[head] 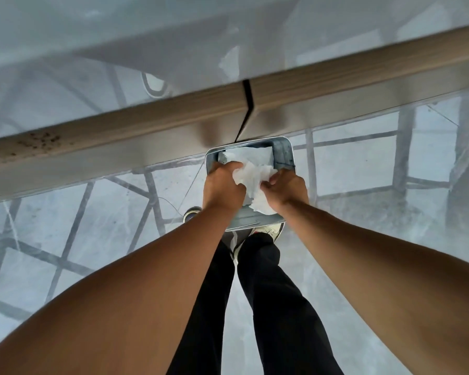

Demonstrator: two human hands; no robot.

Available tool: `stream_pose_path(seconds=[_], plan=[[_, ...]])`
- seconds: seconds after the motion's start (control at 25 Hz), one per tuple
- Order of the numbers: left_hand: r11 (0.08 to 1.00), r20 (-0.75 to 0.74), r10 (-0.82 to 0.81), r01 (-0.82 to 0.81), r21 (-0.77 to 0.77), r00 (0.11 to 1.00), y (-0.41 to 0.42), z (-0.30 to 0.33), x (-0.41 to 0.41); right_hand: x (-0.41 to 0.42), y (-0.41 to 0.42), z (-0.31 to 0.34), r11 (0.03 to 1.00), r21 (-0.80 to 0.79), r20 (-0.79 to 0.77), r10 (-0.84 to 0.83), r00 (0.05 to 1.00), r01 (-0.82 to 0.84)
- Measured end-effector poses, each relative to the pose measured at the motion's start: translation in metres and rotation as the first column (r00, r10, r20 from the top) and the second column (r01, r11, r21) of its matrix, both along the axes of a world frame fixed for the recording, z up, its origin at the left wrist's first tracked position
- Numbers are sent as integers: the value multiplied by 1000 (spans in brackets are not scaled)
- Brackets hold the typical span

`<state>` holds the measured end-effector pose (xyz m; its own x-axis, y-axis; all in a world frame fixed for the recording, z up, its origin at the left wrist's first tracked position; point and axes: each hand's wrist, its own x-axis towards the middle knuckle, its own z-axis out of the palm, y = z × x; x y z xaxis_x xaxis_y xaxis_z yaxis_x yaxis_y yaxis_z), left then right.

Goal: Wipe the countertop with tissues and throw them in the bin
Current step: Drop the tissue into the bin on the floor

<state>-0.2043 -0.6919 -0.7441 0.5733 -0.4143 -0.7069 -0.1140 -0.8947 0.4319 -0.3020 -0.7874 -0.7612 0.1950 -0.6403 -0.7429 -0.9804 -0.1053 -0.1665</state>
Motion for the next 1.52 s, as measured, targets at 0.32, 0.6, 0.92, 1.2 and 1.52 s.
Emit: stream_pose_path(seconds=[0.32,0.6,0.92,1.2,1.52], plan=[[999,-4,-35,35,2,999,3,32,6,1,-5,30,998,59,108,-6,994,-1],[995,69,-103,102,19,992,16,107,15,4,-3,108,987,40,181,147,972,-156],[955,116,-295,286,83,949,54,205,7,-6,19,214,958,0,174,284,943,-288],[941,172,-339,329,82,925,74,290,9,-2,41,303,960,-59,213,279,936,-273],[868,398,-430,493,-66,810,60,374,42,-19,58,373,978,-126,228,192,954,-167]])
